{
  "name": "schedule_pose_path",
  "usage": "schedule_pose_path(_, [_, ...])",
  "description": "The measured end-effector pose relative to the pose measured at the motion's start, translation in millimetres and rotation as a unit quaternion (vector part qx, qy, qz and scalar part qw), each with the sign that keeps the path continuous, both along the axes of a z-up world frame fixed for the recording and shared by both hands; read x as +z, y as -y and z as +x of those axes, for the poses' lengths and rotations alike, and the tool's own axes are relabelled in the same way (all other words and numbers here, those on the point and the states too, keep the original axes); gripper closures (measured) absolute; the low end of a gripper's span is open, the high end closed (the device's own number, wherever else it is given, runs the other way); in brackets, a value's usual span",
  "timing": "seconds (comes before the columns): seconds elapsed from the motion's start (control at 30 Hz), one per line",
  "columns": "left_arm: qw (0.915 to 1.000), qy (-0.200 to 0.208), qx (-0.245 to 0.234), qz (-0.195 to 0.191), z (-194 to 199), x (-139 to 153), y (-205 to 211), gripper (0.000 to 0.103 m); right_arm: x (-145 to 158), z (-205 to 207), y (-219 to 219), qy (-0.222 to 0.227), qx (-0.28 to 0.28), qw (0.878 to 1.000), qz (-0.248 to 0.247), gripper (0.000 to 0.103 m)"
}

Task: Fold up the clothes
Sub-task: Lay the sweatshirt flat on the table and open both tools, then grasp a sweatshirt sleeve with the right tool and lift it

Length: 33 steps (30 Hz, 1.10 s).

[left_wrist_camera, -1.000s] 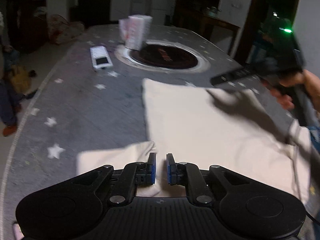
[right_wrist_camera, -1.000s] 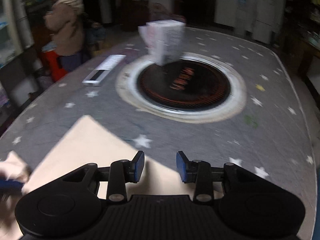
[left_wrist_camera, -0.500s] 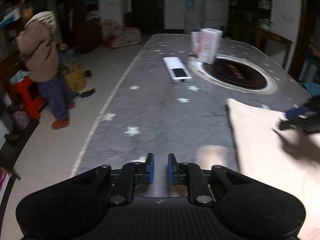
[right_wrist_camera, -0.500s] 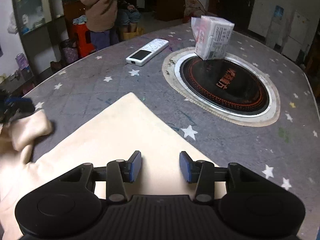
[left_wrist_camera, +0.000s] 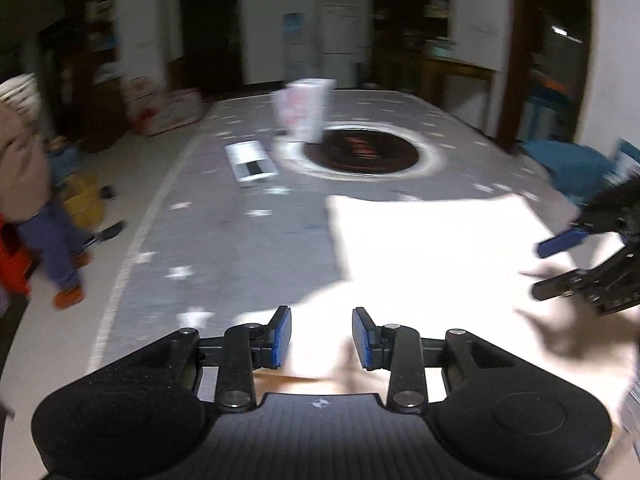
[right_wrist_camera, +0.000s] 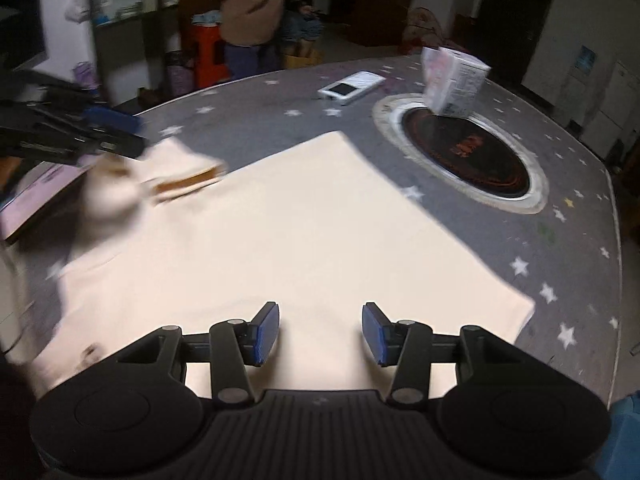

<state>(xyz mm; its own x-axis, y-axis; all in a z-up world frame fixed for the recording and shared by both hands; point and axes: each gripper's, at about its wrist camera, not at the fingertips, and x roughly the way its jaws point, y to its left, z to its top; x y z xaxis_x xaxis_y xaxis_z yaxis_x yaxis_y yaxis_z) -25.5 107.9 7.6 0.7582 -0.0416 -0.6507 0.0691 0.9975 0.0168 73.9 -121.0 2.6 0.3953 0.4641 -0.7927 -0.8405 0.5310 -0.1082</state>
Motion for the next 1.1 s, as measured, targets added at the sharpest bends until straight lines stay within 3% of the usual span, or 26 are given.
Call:
schedule_pose_path(0.2, [0.9952,-0.019,-0.096,0.008,-18.9,-19.9,53.9,0.068,-4.1,-61.5,7.0,0.002,0.058,0.998,0.003,0.054])
schedule_pose_path(0.4, [0.987,-0.018,-0.152,0.05,-41.9,-43.7,83.5,0.068,-20.7,-103.0,21.5,0.006,0.059,0.998,0.002,0.054])
schedule_pose_path(0.53, [0.9873,-0.017,-0.151,0.047,-38.6,-42.3,80.5,0.067,-10.1,-101.8,48.4,-0.007,0.009,0.999,0.039,0.053])
schedule_pose_path(0.7, [0.9877,-0.006,-0.149,0.047,-32.8,-34.7,81.4,0.067,0.2,-76.2,100.5,-0.001,-0.123,0.99,0.076,0.053])
schedule_pose_path(0.77, [0.9877,0.0,-0.15,0.043,-32.2,-31.5,83.8,0.067,-2.1,-62.6,128.7,0.013,-0.192,0.978,0.081,0.053])
schedule_pose_path(0.83, [0.9876,0.001,-0.152,0.038,-29.2,-29.6,86.5,0.066,-7.1,-46.8,159.2,0.017,-0.271,0.958,0.092,0.053])
schedule_pose_path(1.0, [0.9875,-0.004,-0.155,0.029,-26.4,-29.7,95.3,0.063,-23.5,-18.1,225.2,0.017,-0.42,0.899,0.118,0.053])
schedule_pose_path(1.1, [0.9864,-0.009,-0.161,0.031,-26.6,-32.1,102.6,0.063,-34.6,-7.5,254.0,0.001,-0.473,0.869,0.148,0.053])
